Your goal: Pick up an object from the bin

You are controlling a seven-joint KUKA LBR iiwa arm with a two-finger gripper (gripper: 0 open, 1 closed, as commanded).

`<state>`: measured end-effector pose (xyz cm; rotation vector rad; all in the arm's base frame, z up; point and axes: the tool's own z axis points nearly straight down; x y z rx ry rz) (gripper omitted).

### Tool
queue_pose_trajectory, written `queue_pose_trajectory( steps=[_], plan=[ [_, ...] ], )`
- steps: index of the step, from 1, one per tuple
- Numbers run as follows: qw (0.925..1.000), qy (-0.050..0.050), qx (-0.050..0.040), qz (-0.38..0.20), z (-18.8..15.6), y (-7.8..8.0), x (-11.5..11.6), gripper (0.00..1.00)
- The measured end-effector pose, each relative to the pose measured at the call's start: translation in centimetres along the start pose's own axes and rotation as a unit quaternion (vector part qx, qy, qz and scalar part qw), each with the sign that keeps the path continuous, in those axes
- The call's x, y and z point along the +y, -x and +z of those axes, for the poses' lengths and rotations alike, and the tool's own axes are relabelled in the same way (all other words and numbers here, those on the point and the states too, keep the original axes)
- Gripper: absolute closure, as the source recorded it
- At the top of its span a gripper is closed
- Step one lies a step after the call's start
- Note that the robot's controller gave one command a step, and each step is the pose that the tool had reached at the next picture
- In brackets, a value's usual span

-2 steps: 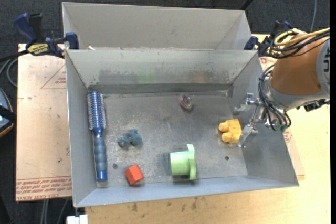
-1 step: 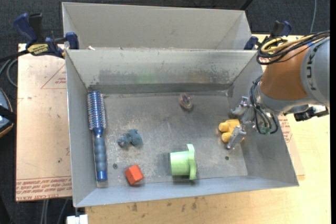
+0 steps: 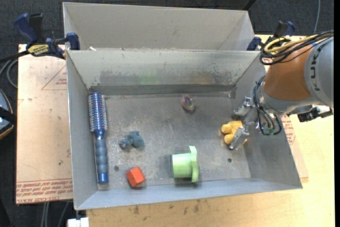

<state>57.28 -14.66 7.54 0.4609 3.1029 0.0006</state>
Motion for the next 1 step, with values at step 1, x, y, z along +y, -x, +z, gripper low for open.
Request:
queue_pose_trajectory(
  steps=[1],
  plan=[
    [1.0,0.0,-0.0022,0.0,-0.17,0.17,0.06,1.0]
  ],
)
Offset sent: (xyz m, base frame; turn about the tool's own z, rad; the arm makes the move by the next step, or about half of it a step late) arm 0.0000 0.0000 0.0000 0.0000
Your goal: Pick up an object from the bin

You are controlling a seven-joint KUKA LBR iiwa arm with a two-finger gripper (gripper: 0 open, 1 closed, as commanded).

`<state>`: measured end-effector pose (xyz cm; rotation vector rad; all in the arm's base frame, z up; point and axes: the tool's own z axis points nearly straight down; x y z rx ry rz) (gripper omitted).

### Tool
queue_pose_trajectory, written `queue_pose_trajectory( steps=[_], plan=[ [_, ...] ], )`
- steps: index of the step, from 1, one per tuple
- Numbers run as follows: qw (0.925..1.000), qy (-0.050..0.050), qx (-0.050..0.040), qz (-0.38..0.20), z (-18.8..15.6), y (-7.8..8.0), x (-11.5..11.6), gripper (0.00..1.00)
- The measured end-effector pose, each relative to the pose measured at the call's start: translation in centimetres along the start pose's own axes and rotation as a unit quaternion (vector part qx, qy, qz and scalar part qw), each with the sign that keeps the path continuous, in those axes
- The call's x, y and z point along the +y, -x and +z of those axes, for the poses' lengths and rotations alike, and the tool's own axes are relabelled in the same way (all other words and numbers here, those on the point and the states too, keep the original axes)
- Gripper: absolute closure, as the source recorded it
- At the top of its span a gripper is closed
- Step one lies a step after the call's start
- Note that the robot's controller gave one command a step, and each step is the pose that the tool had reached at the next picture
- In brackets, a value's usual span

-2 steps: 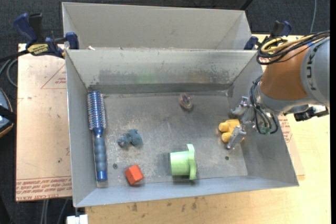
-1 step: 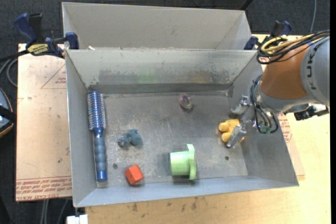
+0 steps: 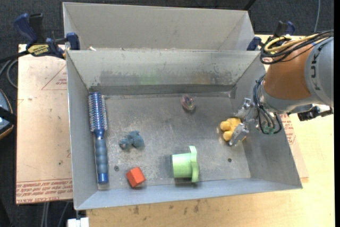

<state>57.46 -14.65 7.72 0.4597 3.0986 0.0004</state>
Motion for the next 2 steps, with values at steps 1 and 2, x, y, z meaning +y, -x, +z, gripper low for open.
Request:
queue_pose_trajectory(
  steps=[1,2],
  plan=[
    [1.0,0.0,0.0003,-0.001,-5.4,0.3,0.1,1.0],
    [1.0,0.0,0.0012,-0.002,-9.0,0.5,0.1,1.0]
  ],
)
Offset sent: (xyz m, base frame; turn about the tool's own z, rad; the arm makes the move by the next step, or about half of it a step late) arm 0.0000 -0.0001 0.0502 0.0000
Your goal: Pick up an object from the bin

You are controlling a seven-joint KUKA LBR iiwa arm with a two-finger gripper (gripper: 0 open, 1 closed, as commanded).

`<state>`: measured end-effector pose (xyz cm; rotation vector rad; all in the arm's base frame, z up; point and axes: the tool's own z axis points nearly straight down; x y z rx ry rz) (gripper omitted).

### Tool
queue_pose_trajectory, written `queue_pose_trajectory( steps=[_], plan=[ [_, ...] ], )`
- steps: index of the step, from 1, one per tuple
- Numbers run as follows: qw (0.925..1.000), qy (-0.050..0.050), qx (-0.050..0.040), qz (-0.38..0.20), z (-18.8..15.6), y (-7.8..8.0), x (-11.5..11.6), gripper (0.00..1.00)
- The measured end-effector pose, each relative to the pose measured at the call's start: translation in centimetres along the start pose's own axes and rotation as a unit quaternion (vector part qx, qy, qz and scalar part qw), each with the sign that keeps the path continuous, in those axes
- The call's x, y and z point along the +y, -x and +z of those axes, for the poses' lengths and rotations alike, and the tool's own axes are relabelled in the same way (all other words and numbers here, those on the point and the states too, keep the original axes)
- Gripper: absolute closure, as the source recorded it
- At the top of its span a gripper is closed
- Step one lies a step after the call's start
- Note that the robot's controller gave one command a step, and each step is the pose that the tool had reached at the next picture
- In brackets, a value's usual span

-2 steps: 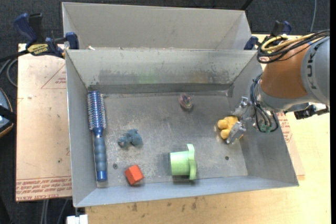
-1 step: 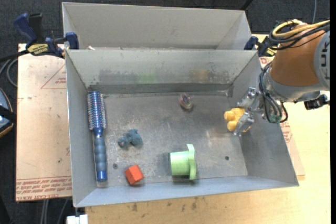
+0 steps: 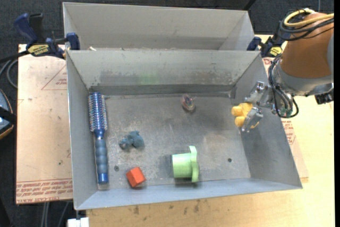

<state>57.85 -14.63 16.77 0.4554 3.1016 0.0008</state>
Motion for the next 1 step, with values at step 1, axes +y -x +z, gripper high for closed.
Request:
queue_pose_trajectory(
  steps=[1],
  plan=[
    [1.0,0.0,0.0016,-0.001,-0.58,0.08,0.03,1.0]
  ],
)
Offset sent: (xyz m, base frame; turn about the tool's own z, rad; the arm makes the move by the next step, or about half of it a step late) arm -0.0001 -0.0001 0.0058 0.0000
